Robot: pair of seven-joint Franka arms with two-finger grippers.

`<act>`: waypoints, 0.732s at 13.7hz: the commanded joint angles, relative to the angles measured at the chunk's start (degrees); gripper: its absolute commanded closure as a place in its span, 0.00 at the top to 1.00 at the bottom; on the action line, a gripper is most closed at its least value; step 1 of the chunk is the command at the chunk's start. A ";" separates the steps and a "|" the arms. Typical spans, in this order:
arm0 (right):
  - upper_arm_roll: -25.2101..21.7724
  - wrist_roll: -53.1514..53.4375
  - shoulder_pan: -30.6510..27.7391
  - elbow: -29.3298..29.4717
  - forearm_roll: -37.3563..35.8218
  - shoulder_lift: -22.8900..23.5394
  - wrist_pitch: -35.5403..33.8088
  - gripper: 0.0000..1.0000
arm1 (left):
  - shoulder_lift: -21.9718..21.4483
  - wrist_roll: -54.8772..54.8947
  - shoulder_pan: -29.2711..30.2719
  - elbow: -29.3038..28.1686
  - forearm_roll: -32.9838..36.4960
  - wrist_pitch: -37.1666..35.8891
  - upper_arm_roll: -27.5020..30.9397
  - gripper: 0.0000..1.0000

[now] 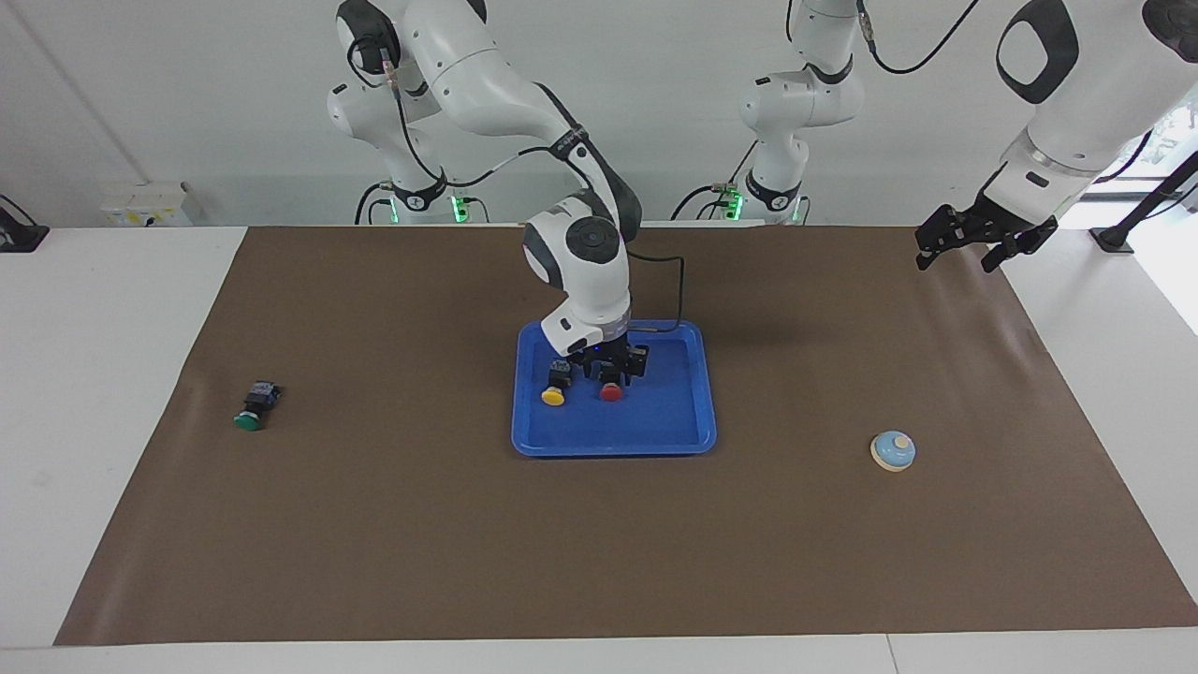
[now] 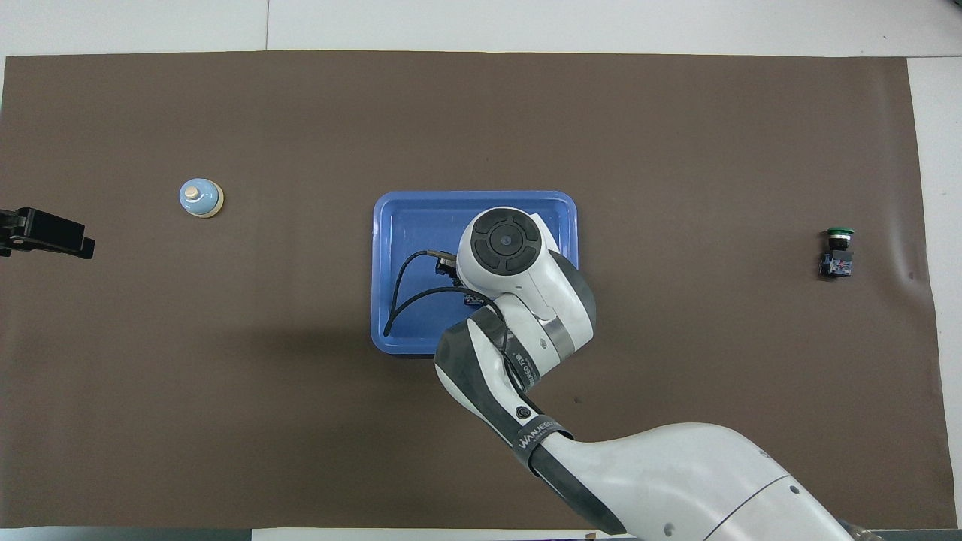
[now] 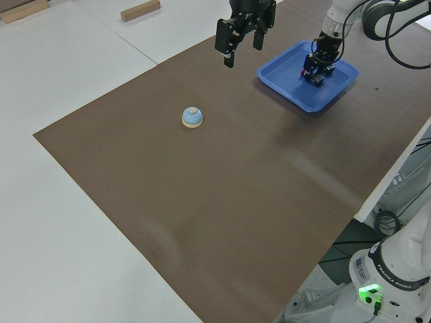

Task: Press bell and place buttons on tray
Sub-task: 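Open the right gripper and withdraw it from the tray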

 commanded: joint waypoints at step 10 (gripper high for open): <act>-0.79 -29.73 -29.89 4.78 -4.27 -11.57 -20.51 1.00 | -0.14 0.55 0.05 0.67 0.07 -0.87 0.18 1.00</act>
